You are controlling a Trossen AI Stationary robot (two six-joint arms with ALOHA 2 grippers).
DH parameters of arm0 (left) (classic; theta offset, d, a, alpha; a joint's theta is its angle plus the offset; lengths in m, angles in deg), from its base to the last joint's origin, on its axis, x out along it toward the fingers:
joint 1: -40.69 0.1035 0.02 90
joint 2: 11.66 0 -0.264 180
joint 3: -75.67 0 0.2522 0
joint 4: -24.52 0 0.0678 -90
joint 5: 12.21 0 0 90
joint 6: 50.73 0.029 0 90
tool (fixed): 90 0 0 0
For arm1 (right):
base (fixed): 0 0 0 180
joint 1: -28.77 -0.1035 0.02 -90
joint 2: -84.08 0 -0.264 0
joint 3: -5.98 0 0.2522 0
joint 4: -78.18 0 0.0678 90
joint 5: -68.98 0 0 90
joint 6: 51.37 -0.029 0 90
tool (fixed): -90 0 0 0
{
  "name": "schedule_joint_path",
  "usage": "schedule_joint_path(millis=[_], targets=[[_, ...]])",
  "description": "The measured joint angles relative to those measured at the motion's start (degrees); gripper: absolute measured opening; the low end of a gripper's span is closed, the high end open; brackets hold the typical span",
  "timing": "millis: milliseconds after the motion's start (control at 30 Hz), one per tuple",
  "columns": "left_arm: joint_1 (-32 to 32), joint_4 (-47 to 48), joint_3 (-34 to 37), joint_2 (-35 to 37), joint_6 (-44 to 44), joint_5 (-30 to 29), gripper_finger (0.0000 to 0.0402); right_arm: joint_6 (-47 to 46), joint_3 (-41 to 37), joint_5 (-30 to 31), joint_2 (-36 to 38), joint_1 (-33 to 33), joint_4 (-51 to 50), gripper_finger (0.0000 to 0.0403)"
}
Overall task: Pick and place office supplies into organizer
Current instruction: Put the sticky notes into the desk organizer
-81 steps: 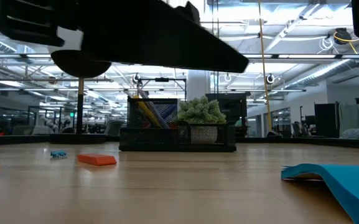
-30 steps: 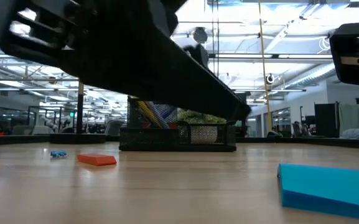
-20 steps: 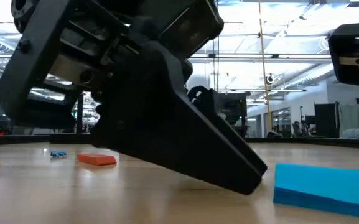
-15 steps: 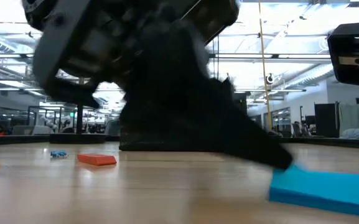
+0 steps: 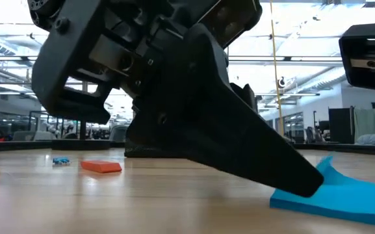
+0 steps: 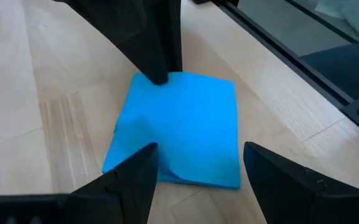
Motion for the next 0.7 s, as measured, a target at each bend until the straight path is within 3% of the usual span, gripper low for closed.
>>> schedule_joint_path(millis=[467, 700], targets=[[-0.1, 0.5, 0.0, 0.0, 0.1, -0.2, 0.0243, 1.4, 0.0, 0.5, 0.0, -0.4, 0.1, 0.0071], [-0.1, 0.6, 0.1, 0.0, 0.1, -0.3, 0.0243, 3.1, 0.0, 3.6, -0.1, -0.2, 0.0, 0.0071]])
